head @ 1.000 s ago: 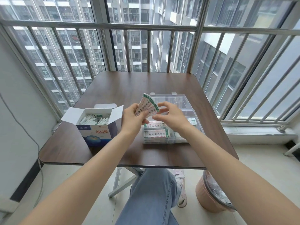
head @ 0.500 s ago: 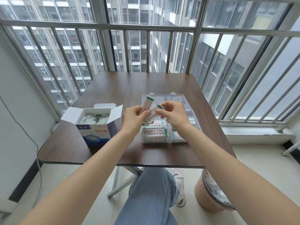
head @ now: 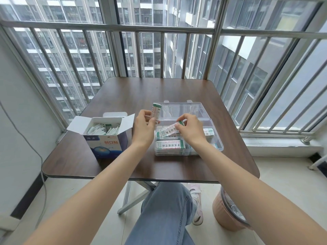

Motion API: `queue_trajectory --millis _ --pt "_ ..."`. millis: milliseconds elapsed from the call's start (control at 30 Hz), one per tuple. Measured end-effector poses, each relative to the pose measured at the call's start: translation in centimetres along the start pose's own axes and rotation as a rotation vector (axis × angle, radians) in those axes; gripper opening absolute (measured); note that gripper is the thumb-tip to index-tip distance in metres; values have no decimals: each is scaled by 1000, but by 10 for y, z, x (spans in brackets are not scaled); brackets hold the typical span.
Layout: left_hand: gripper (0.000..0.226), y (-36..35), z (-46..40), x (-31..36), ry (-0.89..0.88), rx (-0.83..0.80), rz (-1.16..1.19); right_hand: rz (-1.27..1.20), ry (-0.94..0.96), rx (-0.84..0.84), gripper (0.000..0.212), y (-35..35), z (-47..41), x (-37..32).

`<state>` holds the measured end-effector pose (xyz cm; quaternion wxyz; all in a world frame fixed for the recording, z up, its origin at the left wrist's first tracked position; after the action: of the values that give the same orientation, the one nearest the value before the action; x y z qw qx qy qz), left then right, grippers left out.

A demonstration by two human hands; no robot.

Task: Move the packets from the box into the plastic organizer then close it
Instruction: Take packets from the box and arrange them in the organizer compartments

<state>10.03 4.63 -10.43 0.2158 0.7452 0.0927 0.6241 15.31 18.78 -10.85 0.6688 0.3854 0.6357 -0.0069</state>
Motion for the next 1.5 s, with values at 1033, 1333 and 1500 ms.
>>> queue_trajectory --millis 1033,1333,1500 --pt "20 -11 -2 10 -247 -238 -882 375 127 -217 9 8 1 -3" --pt "26 -13 1 12 -280 -205 -1078 487 144 -215 13 0 4 -6" --pt "27 -11 3 11 -253 -168 -1122 471 122 -224 13 -2 3 -6"
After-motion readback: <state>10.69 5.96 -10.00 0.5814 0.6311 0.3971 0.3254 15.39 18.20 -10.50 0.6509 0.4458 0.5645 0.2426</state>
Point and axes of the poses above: each hand's wrist, its own z-axis away from the middle knuckle, its own y-axis out of the back of the hand, x = y × z, the point moved 2 cm from there along -z, towards the middle knuckle, and after that the axes turned 8 degrees about -z, right-handed, at the moved point
